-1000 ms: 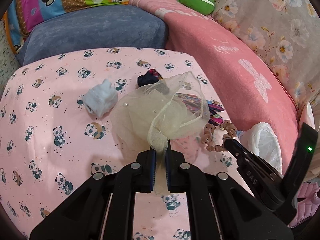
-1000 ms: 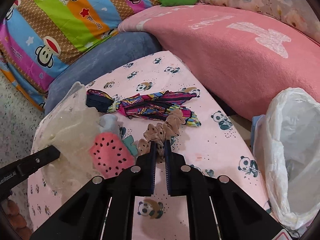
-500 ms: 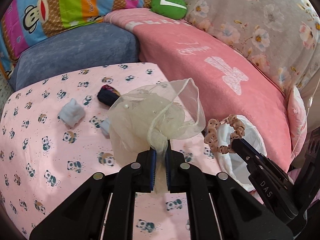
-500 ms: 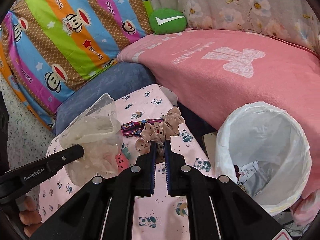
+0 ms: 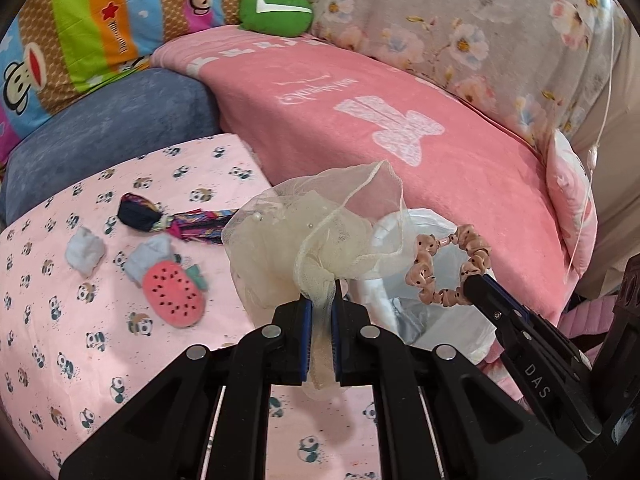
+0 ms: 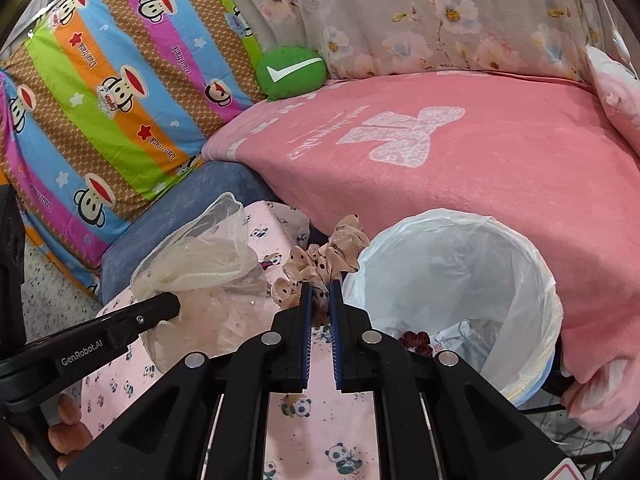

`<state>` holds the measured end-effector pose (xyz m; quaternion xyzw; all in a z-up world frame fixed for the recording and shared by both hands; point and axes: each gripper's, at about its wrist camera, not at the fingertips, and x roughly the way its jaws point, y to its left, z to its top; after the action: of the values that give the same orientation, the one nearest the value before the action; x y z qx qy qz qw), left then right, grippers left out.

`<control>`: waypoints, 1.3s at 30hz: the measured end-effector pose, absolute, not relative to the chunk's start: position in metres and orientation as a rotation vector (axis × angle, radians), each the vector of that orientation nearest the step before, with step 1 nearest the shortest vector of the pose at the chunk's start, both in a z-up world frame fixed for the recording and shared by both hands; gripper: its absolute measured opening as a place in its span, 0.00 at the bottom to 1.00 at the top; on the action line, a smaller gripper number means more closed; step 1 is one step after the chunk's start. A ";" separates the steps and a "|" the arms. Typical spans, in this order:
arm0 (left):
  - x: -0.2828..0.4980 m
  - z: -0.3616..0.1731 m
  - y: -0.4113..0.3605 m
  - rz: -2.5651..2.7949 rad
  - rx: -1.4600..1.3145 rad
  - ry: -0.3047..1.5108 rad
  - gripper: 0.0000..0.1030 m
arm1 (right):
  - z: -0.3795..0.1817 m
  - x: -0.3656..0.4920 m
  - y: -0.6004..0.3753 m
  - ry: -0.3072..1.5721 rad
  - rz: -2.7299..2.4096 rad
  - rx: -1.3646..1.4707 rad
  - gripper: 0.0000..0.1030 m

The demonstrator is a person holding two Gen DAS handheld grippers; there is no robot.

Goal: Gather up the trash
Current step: 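Carry the mesh bag and brown scrunchie over the white bin, then open both grippers to drop the mesh bag and scrunchie into the bin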

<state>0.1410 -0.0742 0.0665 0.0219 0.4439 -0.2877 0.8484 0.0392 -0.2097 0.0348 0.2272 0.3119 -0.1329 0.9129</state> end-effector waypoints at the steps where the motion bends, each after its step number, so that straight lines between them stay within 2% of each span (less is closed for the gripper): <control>1: 0.139 0.067 -0.080 -0.615 0.051 0.935 0.07 | 0.034 0.036 -0.213 0.640 -0.281 0.473 0.08; 19: 0.112 0.075 -0.158 -0.741 0.129 0.926 0.08 | 0.019 -0.011 -0.269 0.623 -0.379 0.546 0.08; 39: 0.097 0.074 -0.212 -0.806 0.174 0.917 0.11 | 0.012 -0.028 -0.293 0.619 -0.436 0.575 0.09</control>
<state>0.0969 -0.2115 0.0736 0.0817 0.4299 -0.3778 0.8160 -0.0280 -0.2927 0.0125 0.2769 0.2979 -0.2098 0.8891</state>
